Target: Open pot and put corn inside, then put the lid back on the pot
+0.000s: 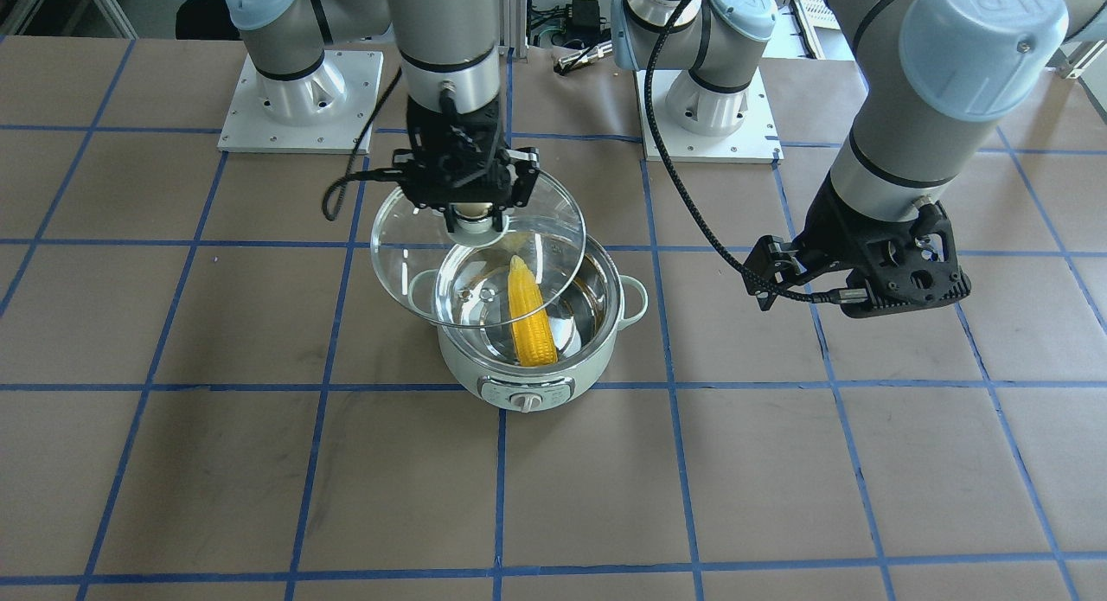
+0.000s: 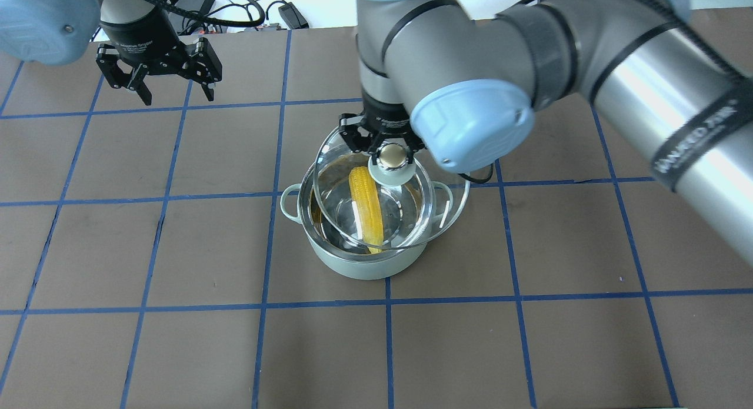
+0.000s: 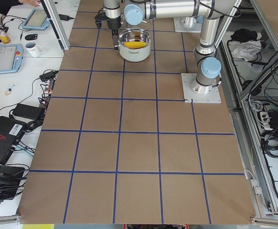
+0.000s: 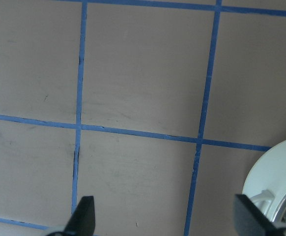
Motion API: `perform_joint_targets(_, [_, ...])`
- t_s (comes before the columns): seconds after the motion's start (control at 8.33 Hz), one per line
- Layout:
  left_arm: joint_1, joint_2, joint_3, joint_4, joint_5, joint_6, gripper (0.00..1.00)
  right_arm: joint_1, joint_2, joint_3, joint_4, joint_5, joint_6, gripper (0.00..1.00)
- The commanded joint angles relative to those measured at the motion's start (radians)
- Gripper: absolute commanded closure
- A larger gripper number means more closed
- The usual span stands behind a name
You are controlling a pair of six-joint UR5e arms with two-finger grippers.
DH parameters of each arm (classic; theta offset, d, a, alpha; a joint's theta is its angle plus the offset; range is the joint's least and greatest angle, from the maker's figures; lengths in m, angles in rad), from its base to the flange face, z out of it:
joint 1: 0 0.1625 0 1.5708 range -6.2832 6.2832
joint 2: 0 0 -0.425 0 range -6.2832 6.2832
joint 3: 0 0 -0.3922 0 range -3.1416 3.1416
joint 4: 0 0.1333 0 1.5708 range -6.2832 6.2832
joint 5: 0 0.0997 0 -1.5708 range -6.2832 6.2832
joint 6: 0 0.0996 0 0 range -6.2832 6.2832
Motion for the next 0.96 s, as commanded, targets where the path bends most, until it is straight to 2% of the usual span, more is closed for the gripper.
perform_joint_targets(0.0, [0.000, 0.002, 0.000, 0.002, 0.000, 0.001, 0.00, 0.091, 0.108, -0.009, -0.081, -0.043, 0.063, 0.91])
perform_joint_targets(0.24, [0.000, 0.002, -0.002, 0.002, 0.000, 0.001, 0.00, 0.091, 0.143, -0.007, -0.099, -0.044, 0.063, 0.91])
perform_joint_targets(0.36, [0.000, 0.002, -0.002, 0.002, 0.000, 0.001, 0.00, 0.091, 0.163, -0.001, -0.148, -0.044, 0.064, 0.91])
perform_joint_targets(0.84, [-0.002, 0.003, -0.003, 0.002, 0.000, 0.004, 0.00, 0.091, 0.168, 0.007, -0.155, -0.049, 0.066, 0.91])
